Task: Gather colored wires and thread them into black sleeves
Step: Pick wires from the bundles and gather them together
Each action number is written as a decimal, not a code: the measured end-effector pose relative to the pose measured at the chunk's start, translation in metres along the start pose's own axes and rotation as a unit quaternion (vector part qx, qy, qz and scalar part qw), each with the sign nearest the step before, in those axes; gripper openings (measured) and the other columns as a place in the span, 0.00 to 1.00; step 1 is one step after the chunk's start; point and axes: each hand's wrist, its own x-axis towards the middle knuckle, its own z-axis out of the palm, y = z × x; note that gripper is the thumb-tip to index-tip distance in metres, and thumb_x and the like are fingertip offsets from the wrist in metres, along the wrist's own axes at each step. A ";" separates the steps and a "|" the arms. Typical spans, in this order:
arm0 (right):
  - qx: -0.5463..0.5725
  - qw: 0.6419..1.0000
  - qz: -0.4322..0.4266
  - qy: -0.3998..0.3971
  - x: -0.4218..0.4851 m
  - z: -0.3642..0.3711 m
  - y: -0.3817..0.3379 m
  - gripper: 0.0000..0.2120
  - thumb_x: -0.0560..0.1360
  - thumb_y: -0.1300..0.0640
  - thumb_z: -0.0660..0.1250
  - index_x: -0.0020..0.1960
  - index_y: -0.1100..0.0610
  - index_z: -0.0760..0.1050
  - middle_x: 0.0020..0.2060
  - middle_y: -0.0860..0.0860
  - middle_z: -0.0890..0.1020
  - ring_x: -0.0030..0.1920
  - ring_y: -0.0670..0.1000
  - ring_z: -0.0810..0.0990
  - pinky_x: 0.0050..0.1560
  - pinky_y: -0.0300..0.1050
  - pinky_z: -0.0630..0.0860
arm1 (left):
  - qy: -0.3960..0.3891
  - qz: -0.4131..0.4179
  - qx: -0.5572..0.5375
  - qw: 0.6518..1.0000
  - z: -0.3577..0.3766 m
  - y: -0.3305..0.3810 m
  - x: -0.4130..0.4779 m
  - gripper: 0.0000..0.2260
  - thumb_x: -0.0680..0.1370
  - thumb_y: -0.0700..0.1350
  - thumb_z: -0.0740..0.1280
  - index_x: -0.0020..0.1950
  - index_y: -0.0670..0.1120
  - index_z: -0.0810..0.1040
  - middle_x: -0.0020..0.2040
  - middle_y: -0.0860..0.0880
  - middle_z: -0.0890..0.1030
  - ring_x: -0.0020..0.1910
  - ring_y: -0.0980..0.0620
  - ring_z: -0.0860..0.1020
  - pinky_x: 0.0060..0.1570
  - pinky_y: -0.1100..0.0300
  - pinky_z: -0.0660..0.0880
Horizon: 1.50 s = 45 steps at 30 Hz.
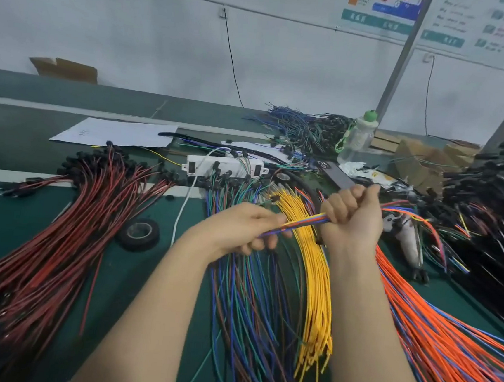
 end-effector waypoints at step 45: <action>0.144 0.984 -0.078 0.074 -0.003 -0.049 -0.003 0.24 0.83 0.47 0.48 0.30 0.54 0.61 0.17 0.46 0.57 0.15 0.45 0.54 0.16 0.36 0.53 | 0.145 0.176 -0.032 0.973 0.069 -0.026 0.041 0.06 0.79 0.37 0.63 0.44 0.42 0.79 0.35 0.48 0.81 0.32 0.59 0.81 0.37 0.67 0.77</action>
